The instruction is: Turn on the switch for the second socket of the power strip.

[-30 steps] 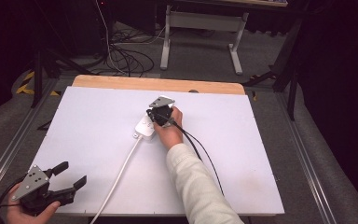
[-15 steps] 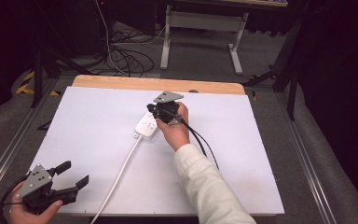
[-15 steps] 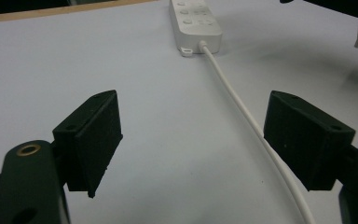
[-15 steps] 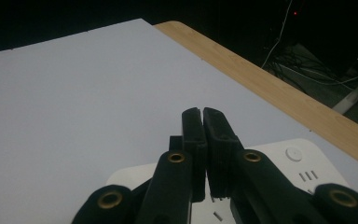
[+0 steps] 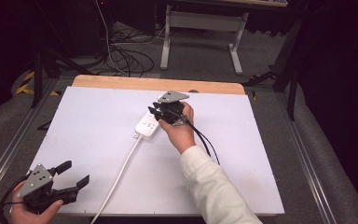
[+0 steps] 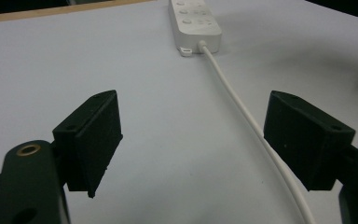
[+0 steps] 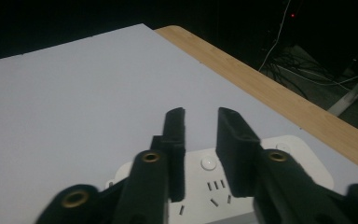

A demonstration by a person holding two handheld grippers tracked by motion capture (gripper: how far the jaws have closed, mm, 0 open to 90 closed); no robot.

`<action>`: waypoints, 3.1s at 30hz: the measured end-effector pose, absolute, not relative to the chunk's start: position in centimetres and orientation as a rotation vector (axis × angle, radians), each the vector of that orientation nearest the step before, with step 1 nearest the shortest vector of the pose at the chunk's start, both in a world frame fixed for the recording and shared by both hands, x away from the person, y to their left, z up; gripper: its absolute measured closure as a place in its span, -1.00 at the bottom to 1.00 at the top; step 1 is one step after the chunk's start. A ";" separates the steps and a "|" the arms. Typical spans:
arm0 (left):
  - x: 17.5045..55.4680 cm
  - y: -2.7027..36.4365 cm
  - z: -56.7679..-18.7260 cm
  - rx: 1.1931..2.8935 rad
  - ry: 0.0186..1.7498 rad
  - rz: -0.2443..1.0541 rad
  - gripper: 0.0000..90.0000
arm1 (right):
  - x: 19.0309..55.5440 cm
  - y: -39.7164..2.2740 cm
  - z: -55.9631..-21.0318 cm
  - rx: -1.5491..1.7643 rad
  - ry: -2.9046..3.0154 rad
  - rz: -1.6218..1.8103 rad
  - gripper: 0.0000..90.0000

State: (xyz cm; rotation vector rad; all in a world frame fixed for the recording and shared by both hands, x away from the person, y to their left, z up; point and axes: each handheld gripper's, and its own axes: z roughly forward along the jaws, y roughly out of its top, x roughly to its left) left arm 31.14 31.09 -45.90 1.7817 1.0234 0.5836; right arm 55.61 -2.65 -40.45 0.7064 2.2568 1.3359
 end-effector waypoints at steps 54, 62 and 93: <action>31.1 29.6 -45.7 1.859 0.938 0.590 -0.68 | 41.2 -20.2 -40.7 0.764 2.276 1.517 -0.56; 31.0 29.6 -45.8 1.867 0.923 0.583 -0.75 | 39.9 -21.5 -42.4 0.742 2.329 1.519 -0.69; 31.3 30.2 -46.1 1.862 0.943 0.570 -0.73 | 38.4 -24.0 -48.8 0.863 2.382 1.462 -0.61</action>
